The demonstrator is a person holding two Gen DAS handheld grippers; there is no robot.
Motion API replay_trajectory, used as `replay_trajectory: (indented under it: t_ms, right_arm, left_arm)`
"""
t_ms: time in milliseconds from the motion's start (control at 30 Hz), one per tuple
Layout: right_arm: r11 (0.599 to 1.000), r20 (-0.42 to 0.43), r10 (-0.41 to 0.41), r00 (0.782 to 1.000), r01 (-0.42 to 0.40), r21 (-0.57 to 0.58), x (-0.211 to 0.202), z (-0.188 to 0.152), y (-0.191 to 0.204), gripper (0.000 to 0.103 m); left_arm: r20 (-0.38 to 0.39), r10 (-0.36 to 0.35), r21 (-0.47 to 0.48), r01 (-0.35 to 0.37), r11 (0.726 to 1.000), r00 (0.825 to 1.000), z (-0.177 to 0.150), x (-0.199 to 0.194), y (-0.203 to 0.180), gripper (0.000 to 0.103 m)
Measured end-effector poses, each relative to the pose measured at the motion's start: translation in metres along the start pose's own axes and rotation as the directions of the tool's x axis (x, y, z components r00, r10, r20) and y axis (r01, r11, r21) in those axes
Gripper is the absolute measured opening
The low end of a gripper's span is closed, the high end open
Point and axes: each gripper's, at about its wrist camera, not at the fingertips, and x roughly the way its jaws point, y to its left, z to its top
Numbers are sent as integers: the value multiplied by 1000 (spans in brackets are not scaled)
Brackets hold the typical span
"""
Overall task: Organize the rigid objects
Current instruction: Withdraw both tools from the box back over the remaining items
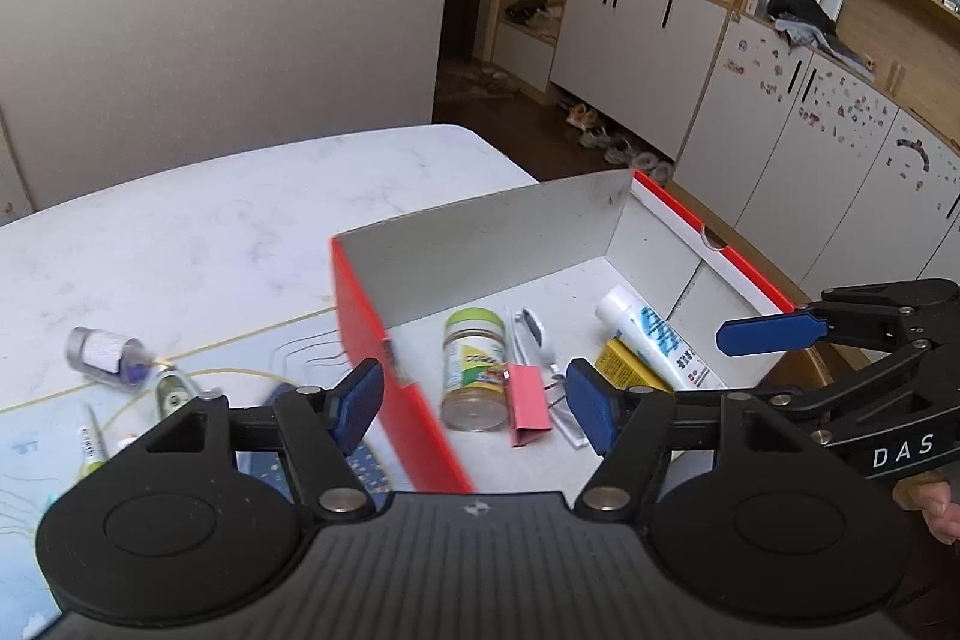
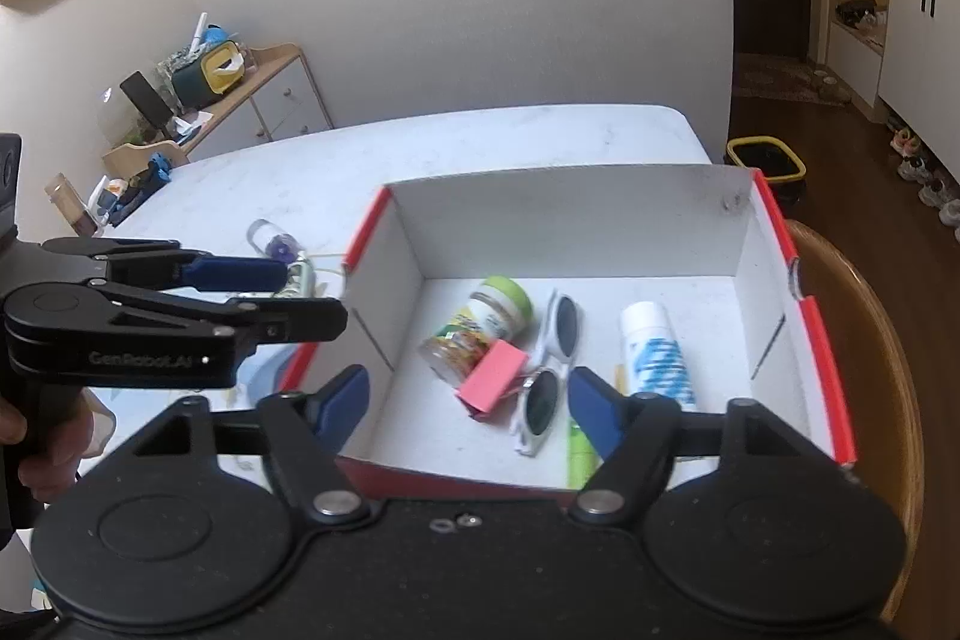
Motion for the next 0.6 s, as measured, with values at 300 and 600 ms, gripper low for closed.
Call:
replay_trajectory:
  t_ms: [300, 600]
  right_arm:
    - [1000, 36, 7, 999, -7, 7, -2, -5, 42, 98]
    - [1000, 42, 14, 999, -14, 1, 8, -10, 90, 102]
  left_arm:
    - [13, 21, -17, -21, 1000, 1000, -19, -31, 36, 75]
    - [31, 38, -37, -36, 999, 999, -40, -58, 76, 83]
